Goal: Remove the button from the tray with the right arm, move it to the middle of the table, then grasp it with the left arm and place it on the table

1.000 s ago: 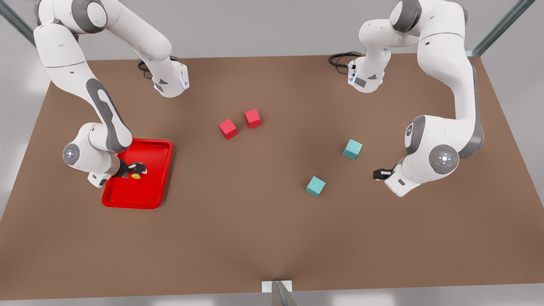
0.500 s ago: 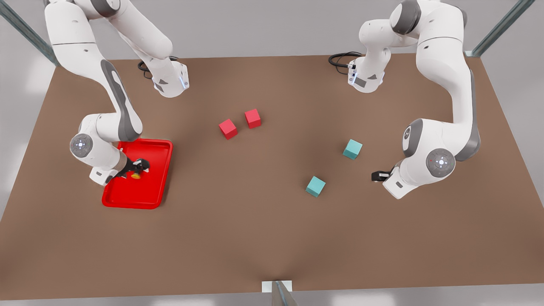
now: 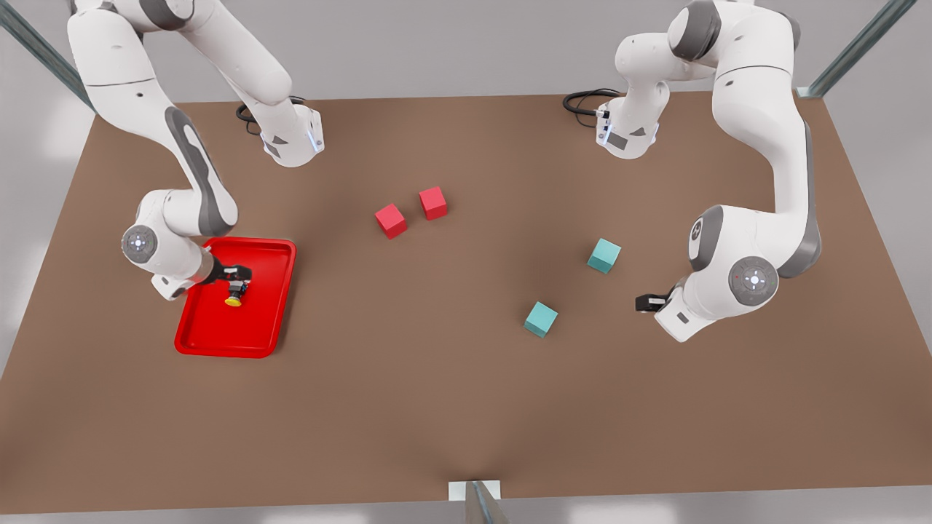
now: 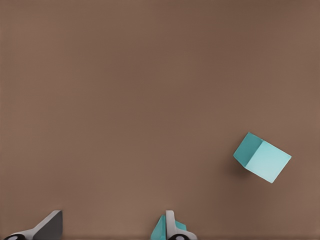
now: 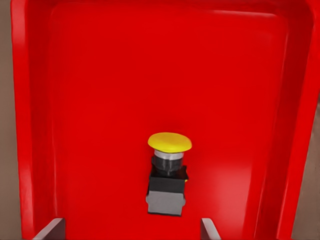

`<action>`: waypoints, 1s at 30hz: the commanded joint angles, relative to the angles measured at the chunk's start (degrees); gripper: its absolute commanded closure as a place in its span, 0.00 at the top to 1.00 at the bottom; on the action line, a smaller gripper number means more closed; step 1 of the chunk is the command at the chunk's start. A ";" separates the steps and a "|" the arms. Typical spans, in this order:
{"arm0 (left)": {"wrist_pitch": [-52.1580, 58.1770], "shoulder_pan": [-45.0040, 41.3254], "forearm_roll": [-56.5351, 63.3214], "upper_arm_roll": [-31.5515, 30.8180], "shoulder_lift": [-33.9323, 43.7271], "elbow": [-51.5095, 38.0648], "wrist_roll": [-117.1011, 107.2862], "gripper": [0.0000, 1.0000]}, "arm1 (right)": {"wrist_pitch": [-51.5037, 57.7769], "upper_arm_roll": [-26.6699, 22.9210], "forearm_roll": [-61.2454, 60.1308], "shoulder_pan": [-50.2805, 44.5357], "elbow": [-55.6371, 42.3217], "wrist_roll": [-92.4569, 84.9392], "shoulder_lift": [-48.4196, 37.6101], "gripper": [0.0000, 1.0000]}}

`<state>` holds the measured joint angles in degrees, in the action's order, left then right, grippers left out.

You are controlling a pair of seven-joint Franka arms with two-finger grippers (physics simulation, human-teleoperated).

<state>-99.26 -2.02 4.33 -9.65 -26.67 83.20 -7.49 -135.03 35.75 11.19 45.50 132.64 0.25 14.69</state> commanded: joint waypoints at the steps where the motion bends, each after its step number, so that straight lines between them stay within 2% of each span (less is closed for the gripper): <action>1: -0.84 0.00 -0.03 -0.01 0.04 0.20 -0.16 1.00 | -4.62 0.02 1.81 0.38 1.48 8.72 -0.02 1.00; 10: -1.02 -0.18 -0.11 -0.01 -0.31 0.12 -0.16 1.00 | -7.97 -0.50 5.77 1.52 2.45 7.84 4.64 1.00; 27: -0.67 -0.97 -0.29 -0.10 -0.13 0.29 -0.51 1.00 | -10.08 -0.68 10.08 3.98 2.80 6.52 7.46 1.00; 30: -0.76 -0.97 -0.29 -0.10 -0.13 0.20 -0.51 1.00 | -13.24 -0.68 10.08 4.16 4.38 6.43 7.37 1.00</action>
<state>-100.03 -2.99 3.99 -9.73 -26.93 83.50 -7.76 -145.77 35.07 21.19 49.63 136.82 6.25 22.07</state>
